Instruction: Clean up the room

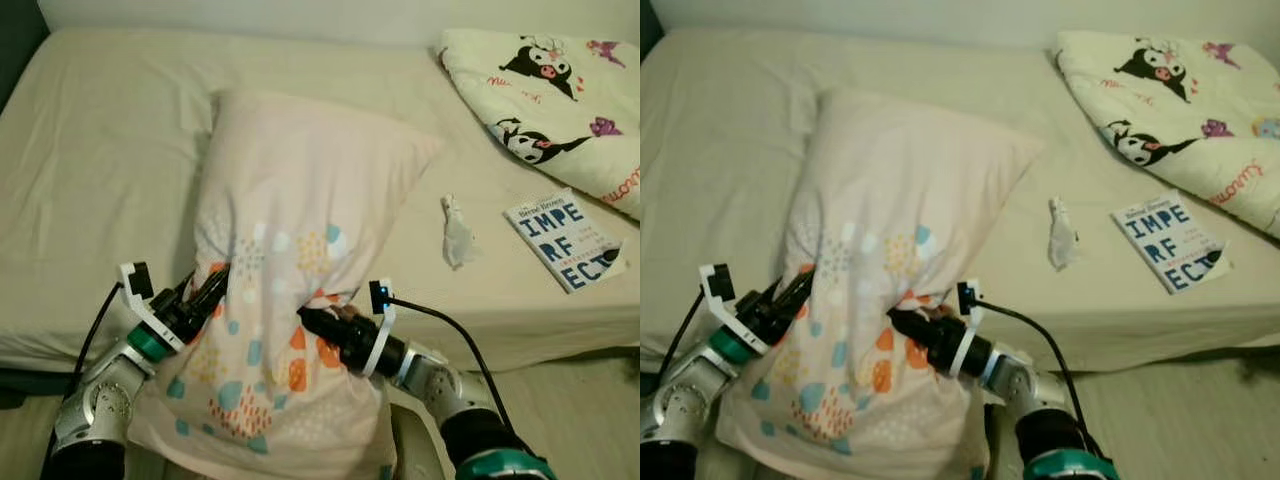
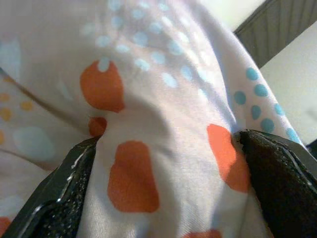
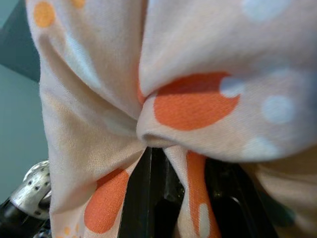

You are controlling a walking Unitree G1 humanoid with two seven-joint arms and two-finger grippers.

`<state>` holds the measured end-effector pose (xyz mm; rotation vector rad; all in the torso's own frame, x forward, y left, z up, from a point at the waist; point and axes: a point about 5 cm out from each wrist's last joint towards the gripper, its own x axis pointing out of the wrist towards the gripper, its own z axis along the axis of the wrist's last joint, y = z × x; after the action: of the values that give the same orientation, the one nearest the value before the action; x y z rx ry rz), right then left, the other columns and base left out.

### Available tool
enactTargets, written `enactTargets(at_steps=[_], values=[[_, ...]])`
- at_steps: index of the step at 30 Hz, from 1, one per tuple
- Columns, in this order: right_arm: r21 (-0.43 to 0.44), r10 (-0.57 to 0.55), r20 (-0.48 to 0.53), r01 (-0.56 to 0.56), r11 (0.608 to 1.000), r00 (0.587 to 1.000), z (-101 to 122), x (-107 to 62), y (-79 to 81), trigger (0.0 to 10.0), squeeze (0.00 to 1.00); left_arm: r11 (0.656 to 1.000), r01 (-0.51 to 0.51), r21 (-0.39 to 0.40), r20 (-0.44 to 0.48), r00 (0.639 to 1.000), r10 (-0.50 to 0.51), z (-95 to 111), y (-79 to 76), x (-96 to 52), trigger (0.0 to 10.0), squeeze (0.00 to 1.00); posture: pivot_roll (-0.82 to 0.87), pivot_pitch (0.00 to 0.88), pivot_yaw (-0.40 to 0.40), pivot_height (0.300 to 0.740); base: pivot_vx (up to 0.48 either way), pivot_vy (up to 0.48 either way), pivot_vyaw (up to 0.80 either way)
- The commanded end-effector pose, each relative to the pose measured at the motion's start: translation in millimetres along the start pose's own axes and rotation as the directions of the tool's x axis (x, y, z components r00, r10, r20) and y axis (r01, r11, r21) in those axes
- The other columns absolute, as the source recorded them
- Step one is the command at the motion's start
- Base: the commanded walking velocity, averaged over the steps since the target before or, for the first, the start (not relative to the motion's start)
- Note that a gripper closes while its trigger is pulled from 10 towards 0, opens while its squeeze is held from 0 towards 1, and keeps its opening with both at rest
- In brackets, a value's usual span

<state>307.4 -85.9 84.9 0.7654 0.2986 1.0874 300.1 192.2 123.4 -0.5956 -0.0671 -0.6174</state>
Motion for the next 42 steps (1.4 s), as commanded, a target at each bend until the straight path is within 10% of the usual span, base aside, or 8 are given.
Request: enactTargets(at_steps=[1,7,8,12,20,25,33,42], values=[[-0.006,0.046,0.011,-0.045,0.999,0.999,-3.1,12.5,9.5,0.0,0.0,1.0,0.015,0.017,-0.034,0.999,-0.014,-10.6,-10.4,5.2,0.0,0.0,0.21,0.086,-0.035,0.565,0.0,0.0,0.0],[-0.081,-0.017,0.043,0.02,0.996,0.999,0.7,15.5,9.8,0.0,0.0,0.999,-0.033,0.028,0.0,0.999,0.033,-10.0,-13.2,4.0,0.0,0.0,0.2,0.071,-0.039,0.565,0.0,0.0,0.0],[-0.104,-0.056,0.059,0.062,0.993,0.997,2.2,16.7,8.9,10.0,0.0,0.997,-0.07,0.037,-0.025,0.997,0.071,-16.4,-13.3,2.2,10.0,0.0,0.2,0.068,-0.045,0.565,0.0,0.0,0.0],[-0.102,-0.07,0.064,0.077,0.992,0.995,2.6,17.5,8.5,10.0,0.0,0.994,-0.101,0.029,-0.065,0.993,0.103,-25.5,-11.2,-0.5,10.0,0.0,0.2,0.063,-0.049,0.565,0.0,0.0,0.0],[-0.102,-0.111,0.042,0.115,0.988,0.993,1.1,19.5,3.7,10.0,0.0,0.954,-0.175,-0.242,-0.116,0.982,0.151,-48.3,11.2,-21.2,10.0,0.0,0.18,0.06,-0.06,0.565,0.0,0.0,0.0],[-0.104,-0.145,0.048,0.149,0.983,0.988,1.0,17.2,0.1,10.0,0.0,0.887,-0.421,-0.191,0.0,0.904,0.429,-32.4,46.0,-46.2,10.0,0.0,0.17,0.068,-0.055,0.565,0.0,0.0,0.0],[-0.098,-0.17,0.049,0.174,0.98,0.984,0.1,11.7,-2.8,10.0,0.0,0.799,-0.59,-0.118,0.16,0.783,0.601,11.7,77.5,-88.0,10.0,0.0,0.17,0.093,-0.061,0.565,0.0,0.0,0.0],[-0.086,-0.181,0.042,0.184,0.979,0.983,-1.8,10.5,-5.2,10.0,0.0,0.797,-0.577,-0.176,0.08,0.799,0.596,2.1,86.4,-86.4,10.0,0.0,0.17,0.11,-0.07,0.565,0.0,0.0,0.0]])
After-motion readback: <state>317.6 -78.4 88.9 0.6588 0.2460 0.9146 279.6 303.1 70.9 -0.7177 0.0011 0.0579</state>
